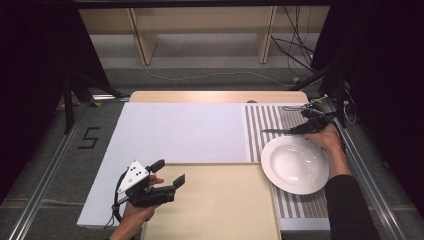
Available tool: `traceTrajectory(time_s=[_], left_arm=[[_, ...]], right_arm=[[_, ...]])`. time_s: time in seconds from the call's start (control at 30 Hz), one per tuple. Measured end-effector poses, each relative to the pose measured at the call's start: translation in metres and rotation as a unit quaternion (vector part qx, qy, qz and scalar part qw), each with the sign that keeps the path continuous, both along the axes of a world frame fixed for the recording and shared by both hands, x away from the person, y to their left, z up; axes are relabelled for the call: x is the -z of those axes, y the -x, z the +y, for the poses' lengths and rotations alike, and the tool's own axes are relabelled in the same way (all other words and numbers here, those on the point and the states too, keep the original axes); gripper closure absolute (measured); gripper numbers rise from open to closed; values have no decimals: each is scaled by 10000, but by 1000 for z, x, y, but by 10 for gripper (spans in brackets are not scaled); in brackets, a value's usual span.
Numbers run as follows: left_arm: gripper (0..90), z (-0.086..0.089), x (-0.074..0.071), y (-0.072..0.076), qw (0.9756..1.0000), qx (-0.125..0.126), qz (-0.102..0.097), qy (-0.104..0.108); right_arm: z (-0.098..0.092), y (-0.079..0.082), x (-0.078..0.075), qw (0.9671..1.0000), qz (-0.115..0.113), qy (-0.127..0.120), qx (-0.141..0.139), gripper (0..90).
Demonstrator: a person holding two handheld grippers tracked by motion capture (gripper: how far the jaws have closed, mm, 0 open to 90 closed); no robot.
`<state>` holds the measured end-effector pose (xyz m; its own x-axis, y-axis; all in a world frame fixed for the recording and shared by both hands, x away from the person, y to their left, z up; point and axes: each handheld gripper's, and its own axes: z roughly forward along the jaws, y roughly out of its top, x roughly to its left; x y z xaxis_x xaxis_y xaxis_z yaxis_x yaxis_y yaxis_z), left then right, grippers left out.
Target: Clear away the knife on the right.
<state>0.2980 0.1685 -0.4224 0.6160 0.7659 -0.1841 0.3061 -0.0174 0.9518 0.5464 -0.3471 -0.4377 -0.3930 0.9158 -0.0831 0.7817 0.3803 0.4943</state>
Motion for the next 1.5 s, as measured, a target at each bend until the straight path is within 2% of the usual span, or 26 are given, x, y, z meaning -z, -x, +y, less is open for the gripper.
traceTrajectory(time_s=[0.1,0.17,0.27,0.33,0.4,0.47,0.5,0.63,0.73,0.9,1.07,1.13,1.27,1.33,1.4,1.47,1.5], left_arm=[[131,-1,-1,1,10000,37,-17,-9],[132,-2,-1,1,10000,52,-15,-8],[132,-2,0,0,10000,73,3,-19],[132,-2,0,0,10000,90,0,-12],[132,-3,-1,1,10000,92,-3,3],[132,-3,0,1,10000,96,6,-4],[132,-3,0,1,10000,91,13,-2],[132,-3,0,1,9999,108,1,8],[133,-3,-1,2,9999,117,-2,20],[133,-5,-1,2,9999,153,2,8],[135,-4,-1,2,9999,140,19,18],[136,-4,-1,2,9999,142,11,24],[138,-4,-1,3,9999,149,-1,38],[138,-5,-1,3,9999,152,-3,33],[139,-5,-1,3,9999,154,-7,15],[140,-5,-1,3,9999,146,2,40],[140,-5,-1,3,9999,146,3,33]], right_arm=[[-2,-4,3,9999,78,93,10,217],[-2,-9,6,9994,217,278,-13,226],[0,-12,7,9990,279,336,-54,233],[3,-17,10,9977,409,523,-99,239],[6,-19,12,9964,529,641,-144,240],[6,-20,13,9957,554,722,-177,242],[7,-22,13,9949,649,757,-177,243],[7,-25,11,9937,725,831,-192,253],[8,-27,9,9939,770,768,-202,253],[11,-29,17,9920,890,874,-193,258],[10,-29,17,9921,916,845,-163,270],[11,-29,16,9919,957,830,-107,292],[13,-28,15,9915,964,854,-203,356],[16,-26,14,9902,981,925,-353,418],[17,-26,14,9903,991,912,-349,430],[16,-25,14,9906,1046,820,-327,488],[17,-25,13,9898,1077,849,-378,510]])
